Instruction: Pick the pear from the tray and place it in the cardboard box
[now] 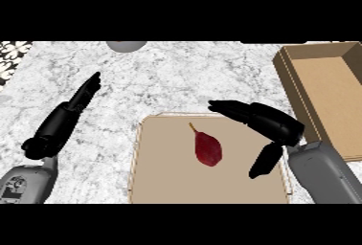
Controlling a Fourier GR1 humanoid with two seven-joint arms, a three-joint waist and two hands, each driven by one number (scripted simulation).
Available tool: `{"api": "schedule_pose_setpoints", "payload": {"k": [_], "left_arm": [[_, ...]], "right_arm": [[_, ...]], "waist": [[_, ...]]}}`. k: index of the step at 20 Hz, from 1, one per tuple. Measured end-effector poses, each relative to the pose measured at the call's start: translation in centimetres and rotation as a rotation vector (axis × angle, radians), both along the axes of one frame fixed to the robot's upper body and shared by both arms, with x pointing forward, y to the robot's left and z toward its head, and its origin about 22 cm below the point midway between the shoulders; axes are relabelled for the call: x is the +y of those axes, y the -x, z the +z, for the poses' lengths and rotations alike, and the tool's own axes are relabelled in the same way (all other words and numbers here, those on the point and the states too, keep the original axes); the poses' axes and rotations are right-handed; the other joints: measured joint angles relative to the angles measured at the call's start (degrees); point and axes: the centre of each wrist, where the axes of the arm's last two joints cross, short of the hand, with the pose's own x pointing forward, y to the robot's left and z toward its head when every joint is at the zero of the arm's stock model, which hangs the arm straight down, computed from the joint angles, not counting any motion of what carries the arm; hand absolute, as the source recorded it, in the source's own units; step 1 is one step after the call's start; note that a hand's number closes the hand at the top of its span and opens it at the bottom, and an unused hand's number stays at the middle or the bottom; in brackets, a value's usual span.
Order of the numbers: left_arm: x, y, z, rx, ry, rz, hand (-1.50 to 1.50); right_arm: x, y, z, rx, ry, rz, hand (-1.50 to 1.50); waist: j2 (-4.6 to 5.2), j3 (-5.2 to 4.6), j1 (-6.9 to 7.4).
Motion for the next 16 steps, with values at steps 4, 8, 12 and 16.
{"api": "schedule_pose_setpoints", "payload": {"k": [4, 8, 12, 16], "left_arm": [[0.1, -0.4, -0.1, 0.005, -0.002, -0.006, 0.0], [0.0, 0.0, -0.2, 0.003, -0.001, 0.001, 0.0], [0.1, -0.6, 0.4, 0.001, 0.0, 0.001, 0.0], [-0.3, -0.7, 0.4, 0.0, 0.002, 0.006, 0.0]], "right_arm": [[1.0, 0.1, -1.2, -0.01, 0.031, -0.007, -1.5], [1.9, -0.6, -1.8, -0.011, 0.058, -0.023, -1.5], [2.0, -1.0, -2.9, -0.008, 0.062, -0.022, -1.5], [3.4, -1.2, -3.8, 0.005, 0.056, 0.003, -1.5]], "waist": [[0.01, 0.01, 0.0], [0.02, 0.01, 0.08], [0.04, 0.01, 0.07], [0.04, 0.02, 0.07]]}}
